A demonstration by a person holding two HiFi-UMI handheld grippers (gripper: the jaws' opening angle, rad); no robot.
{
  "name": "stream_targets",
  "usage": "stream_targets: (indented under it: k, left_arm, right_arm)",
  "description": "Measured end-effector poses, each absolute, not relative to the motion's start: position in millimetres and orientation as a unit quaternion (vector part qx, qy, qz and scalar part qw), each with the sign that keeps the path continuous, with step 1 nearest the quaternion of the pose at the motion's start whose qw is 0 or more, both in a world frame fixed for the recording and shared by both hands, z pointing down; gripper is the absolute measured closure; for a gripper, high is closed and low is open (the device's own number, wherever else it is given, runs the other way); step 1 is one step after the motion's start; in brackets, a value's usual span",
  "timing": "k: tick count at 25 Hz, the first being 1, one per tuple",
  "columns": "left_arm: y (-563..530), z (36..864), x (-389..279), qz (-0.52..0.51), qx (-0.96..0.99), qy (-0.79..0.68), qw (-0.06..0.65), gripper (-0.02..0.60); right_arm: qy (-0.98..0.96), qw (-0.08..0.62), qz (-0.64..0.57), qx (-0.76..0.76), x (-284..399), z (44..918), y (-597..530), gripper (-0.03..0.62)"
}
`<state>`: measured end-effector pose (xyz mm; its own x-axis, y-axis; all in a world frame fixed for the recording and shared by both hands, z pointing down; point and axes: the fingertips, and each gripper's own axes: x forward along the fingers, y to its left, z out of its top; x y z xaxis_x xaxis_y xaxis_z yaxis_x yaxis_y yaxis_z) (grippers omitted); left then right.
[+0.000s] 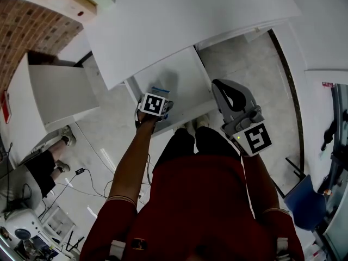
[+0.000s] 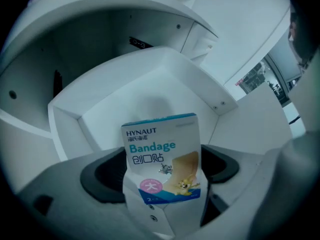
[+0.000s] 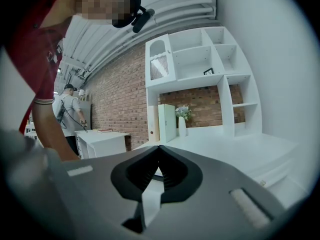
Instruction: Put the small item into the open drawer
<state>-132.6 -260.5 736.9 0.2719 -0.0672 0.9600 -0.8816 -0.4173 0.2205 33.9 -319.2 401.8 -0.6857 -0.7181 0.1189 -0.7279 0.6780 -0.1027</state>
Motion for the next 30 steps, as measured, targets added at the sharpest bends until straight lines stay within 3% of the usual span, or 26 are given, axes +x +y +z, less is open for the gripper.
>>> stream_targets:
  k: [11, 23, 30]
  left_arm:
    - [-247.2, 764.0, -139.9, 0.539, 0.640, -0.330, 0.437, 0.130]
    - [-252.5, 751.0, -142.7, 0.538, 0.654, -0.337, 0.411, 0.097]
    - [-274.2, 701.0, -132.2, 0.453, 0.709, -0.379, 0.385, 0.158]
  right_arm:
    - [-0.913, 0.042, 0.079, 0.398, 46.1, 407.7, -332.4, 0.583]
    - [-0.916, 0.036, 0.078, 0.391, 42.4, 408.0, -329.2, 0.583]
    - [-0.922, 0.030, 0.084, 0.378, 33.8, 410.0, -322.0, 0.583]
